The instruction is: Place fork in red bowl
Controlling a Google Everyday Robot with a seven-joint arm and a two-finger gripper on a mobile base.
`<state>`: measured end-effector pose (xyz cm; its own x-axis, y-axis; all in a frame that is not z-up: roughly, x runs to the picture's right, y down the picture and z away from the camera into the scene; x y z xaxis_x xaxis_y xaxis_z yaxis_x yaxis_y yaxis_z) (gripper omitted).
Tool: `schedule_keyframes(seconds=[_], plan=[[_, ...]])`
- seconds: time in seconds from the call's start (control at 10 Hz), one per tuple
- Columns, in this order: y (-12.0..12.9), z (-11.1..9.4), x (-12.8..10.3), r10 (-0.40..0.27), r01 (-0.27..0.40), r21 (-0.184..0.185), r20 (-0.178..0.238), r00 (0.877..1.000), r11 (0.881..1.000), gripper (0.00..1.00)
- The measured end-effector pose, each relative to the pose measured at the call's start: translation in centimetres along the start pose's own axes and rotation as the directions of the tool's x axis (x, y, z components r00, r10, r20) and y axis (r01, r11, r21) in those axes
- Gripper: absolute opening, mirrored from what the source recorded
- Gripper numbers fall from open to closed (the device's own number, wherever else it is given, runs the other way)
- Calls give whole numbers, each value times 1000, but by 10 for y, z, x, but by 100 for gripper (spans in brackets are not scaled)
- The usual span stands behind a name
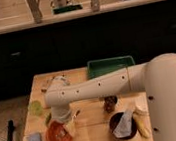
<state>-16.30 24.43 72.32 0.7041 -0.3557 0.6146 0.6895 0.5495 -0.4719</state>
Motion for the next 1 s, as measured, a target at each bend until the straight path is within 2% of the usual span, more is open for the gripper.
schedule_keyframes(seconds=[0.6, 1.0], plan=[[3, -1, 5, 5, -5, -4, -4, 1000, 1000, 80], [2, -3, 8, 5, -5, 9, -11, 1000, 1000, 80]])
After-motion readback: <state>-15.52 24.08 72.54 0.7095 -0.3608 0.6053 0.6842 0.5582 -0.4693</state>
